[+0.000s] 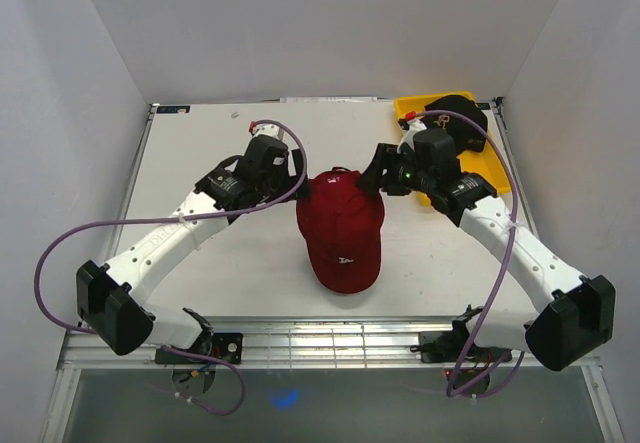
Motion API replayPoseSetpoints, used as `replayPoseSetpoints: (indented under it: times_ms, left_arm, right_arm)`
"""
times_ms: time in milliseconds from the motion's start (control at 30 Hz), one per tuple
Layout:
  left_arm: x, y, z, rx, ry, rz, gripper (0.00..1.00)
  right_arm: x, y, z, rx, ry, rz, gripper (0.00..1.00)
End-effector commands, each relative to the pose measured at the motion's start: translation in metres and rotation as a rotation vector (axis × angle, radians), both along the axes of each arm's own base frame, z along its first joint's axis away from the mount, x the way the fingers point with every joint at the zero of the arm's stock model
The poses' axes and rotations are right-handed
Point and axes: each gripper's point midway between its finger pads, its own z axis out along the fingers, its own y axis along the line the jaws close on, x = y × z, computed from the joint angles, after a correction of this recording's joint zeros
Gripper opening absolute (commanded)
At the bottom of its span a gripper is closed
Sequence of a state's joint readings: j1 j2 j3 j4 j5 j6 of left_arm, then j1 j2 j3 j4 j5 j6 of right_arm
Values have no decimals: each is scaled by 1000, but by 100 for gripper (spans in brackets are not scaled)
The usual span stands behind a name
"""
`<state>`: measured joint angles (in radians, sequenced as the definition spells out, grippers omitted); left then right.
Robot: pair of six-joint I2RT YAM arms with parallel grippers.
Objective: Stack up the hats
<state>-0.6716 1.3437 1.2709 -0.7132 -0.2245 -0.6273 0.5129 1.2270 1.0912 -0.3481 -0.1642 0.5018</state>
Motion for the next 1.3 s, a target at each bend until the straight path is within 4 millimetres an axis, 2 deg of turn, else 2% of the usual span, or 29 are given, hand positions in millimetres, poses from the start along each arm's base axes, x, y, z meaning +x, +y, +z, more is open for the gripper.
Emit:
replayPoseSetpoints:
  times_ms: [0,167,300,333,367,433,533,733,900,1100,1267]
  left_arm:
    - [6,-2,15,1,-38,-7,98]
    - [8,1,-8,48,3,11,98]
    - [10,1,-22,69,26,21,98]
    - [11,0,-22,68,26,24,98]
    - [12,0,-22,70,26,27,98]
    - [13,-1,-21,66,27,30,98]
    - [16,-4,-13,52,15,27,98]
    - [16,-9,20,5,-39,4,98]
    - [10,-12,43,-50,-72,-27,98]
    - [5,-11,55,-72,-95,-42,98]
    - [4,-8,57,-71,-103,-38,98]
  right_arm:
    - [19,7,17,21,-56,0,63]
    - [25,8,5,34,-26,2,62]
    - [12,6,-8,62,3,11,60]
    - [10,5,-12,66,11,7,60]
    - [7,4,-8,85,-3,4,60]
    - [0,1,-18,88,14,6,60]
    - [-5,0,-15,102,6,15,60]
    - [-8,0,15,134,-57,35,63]
    - [-7,2,32,150,-83,42,65]
    - [1,3,44,155,-104,31,67]
    - [13,-3,44,136,-100,-11,66]
